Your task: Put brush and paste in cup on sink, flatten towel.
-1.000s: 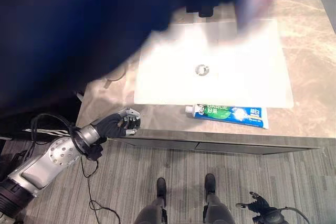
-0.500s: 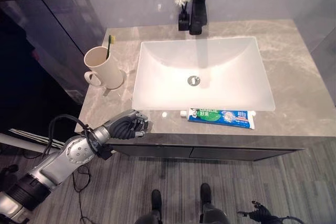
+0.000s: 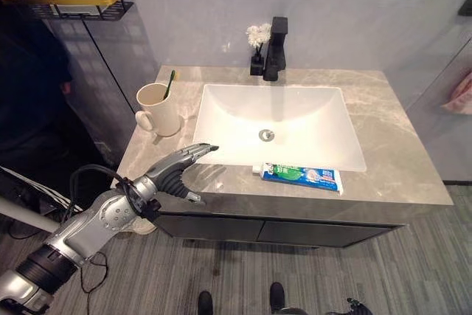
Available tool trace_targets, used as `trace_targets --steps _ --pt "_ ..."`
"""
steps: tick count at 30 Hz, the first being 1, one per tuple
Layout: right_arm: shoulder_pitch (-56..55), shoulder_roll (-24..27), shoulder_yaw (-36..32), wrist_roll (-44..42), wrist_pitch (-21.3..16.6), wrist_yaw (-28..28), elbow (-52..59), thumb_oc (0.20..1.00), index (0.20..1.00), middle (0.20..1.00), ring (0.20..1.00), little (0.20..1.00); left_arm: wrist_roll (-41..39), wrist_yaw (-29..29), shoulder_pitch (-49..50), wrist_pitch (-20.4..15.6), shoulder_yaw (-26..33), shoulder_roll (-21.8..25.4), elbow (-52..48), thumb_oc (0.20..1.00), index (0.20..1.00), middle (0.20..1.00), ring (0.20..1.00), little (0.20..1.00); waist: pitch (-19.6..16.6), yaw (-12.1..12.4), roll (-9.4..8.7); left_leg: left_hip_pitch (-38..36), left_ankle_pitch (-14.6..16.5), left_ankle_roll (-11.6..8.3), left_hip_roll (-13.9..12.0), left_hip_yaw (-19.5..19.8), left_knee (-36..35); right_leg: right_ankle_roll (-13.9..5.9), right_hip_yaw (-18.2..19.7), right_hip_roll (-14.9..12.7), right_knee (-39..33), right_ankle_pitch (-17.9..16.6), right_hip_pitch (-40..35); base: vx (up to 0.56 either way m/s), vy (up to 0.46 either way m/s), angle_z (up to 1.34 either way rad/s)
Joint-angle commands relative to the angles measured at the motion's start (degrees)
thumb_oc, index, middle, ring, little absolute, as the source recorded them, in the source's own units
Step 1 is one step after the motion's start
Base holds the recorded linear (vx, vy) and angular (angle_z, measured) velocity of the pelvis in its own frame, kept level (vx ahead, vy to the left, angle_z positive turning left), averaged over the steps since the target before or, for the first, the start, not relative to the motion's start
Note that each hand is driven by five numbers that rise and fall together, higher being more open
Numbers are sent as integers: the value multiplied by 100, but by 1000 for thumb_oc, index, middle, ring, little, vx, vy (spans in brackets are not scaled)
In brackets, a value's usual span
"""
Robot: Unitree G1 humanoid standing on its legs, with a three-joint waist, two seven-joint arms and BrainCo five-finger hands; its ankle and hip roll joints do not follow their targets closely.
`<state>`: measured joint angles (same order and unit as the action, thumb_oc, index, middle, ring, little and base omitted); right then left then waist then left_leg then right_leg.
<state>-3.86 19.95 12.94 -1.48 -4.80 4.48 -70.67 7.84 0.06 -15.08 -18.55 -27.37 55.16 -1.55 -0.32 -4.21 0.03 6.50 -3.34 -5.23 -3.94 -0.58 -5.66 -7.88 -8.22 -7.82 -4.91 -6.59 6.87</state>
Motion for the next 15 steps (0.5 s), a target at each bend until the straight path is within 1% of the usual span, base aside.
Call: trace_targets --steps 1,8,11,12,13,15 --pt "-82 -12 -22 -174 0 -7 -52 1000 1000 1000 1000 1000 70 388 -394 -61 294 -253 155 1000 1000 1000 1000 1000 -127 -81 -27 -102 -77 -655 -780 -448 66 -585 351 -533 -9 -118 -123 0 0 0" --pt "-101 -12 14 -193 2 17 9 1000 1000 1000 1000 1000 168 484 -765 53 56 -718 579 1000 1000 1000 1000 1000 -154 -183 -8 -230 -94 -653 -811 -549 66 -563 465 -477 -9 -110 -134 -15 -15 -5" --pt "-247 25 -174 -386 -43 72 118 1000 1000 1000 1000 1000 249 541 -953 98 -72 -927 888 1000 1000 1000 1000 1000 -139 -297 43 -305 -97 -652 -836 -665 66 -555 583 -437 -9 -112 -108 -23 -7 -17" --pt "-375 31 -226 -385 -36 78 72 1000 1000 1000 1000 1000 350 540 -1028 117 -171 -1048 1121 1000 1000 1000 1000 1000 -145 -383 74 -352 -96 -640 -858 -742 66 -554 653 -422 -9 -121 -83 -16 -4 -26" --pt "-382 33 -236 -384 -37 78 74 1000 1000 1000 1000 1000 356 550 -1046 107 -191 -1062 1143 1000 1000 1000 1000 1000 -144 -361 76 -358 -92 -641 -860 -755 66 -554 665 -419 -9 -122 -81 0 -8 -31" --pt "-487 26 -280 -310 15 62 -159 1000 1000 1000 1000 1000 463 563 -1157 155 -268 -1178 1408 1000 1000 1000 1000 1000 -147 -478 118 -444 -68 -607 -877 -885 66 -567 828 -383 -9 -148 -1 5 -1 -27"
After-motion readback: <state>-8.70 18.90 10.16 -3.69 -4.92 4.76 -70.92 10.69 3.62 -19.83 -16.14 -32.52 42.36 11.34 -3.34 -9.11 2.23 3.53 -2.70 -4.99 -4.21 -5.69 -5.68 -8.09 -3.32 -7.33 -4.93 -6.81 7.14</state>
